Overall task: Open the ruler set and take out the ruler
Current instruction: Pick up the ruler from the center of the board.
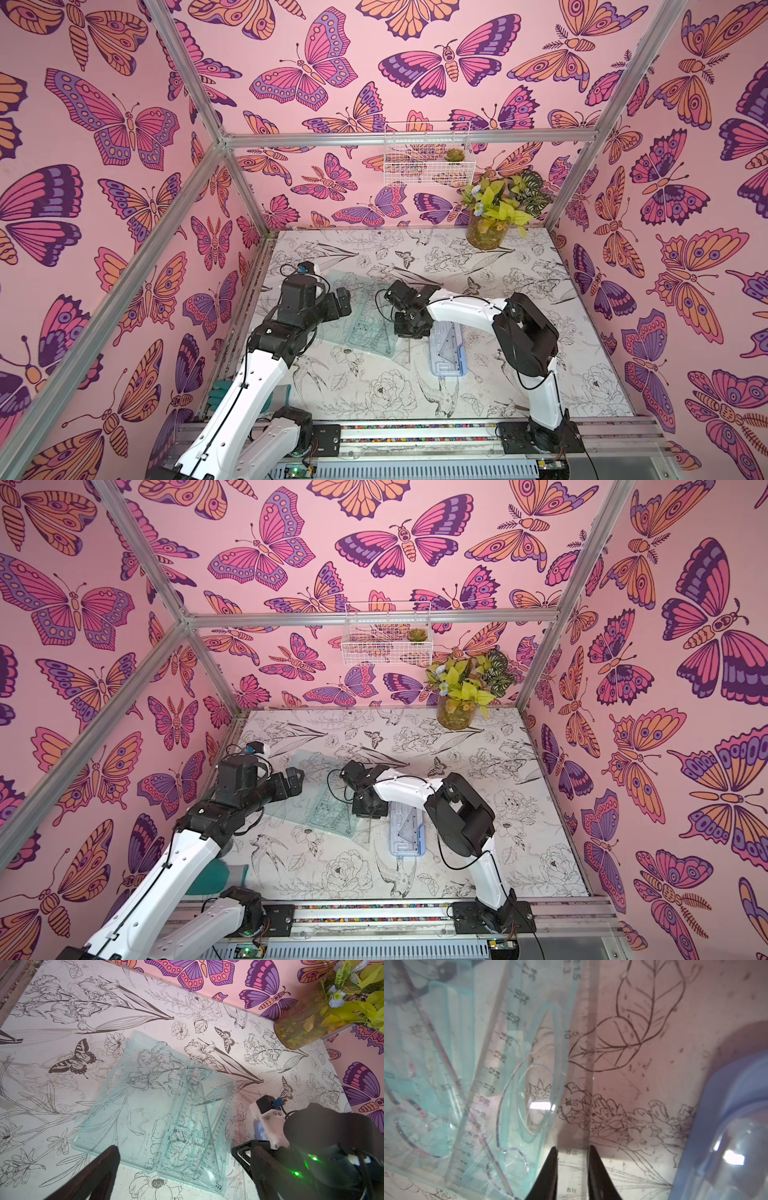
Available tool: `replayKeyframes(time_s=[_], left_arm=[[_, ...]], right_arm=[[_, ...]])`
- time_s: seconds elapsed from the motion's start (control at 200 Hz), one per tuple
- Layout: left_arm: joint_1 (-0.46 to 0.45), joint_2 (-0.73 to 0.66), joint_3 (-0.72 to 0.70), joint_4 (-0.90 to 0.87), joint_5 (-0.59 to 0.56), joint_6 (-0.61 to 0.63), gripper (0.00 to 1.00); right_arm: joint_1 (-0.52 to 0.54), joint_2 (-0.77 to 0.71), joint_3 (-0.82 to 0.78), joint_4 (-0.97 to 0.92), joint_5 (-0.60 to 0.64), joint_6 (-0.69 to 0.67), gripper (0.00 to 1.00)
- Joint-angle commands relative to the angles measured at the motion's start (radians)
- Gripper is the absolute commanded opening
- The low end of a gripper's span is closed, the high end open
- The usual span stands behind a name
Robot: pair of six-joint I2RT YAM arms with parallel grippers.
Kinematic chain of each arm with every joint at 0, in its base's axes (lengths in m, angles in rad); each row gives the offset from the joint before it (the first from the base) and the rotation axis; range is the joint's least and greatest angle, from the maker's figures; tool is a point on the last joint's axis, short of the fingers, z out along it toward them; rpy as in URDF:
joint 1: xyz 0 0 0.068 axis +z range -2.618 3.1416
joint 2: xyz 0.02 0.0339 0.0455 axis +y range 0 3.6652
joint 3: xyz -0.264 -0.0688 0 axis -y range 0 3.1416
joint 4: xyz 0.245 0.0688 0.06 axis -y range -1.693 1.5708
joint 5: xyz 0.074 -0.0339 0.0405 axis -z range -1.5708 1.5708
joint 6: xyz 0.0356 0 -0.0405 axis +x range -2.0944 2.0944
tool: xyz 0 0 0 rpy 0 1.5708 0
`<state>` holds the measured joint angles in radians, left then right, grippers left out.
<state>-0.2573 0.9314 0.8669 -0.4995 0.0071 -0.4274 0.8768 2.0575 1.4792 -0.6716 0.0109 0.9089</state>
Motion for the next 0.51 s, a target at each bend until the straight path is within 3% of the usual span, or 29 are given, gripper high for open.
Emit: replayKeyframes(time_s=[0.0,0.26,0.501], left_arm=[[0.003,-0.009,-0.011,-0.019,-0.006,0.006,1.0],[-0.011,-0.006,-0.001,-0.019,0.01,0.042,1.0],[-0.066,0.016,0.023,-0.026,-0.007,0.075,1.0]], right_arm=[[-0.019,-0.087,0.024,-0.027,0.025,-0.036,0.24],[-0.152,-0.209,0.003,-0.071,-0.019,-0.088,0.25],[-0.436,-0.313,-0.127,-0.075,-0.094,-0.132,0.25]])
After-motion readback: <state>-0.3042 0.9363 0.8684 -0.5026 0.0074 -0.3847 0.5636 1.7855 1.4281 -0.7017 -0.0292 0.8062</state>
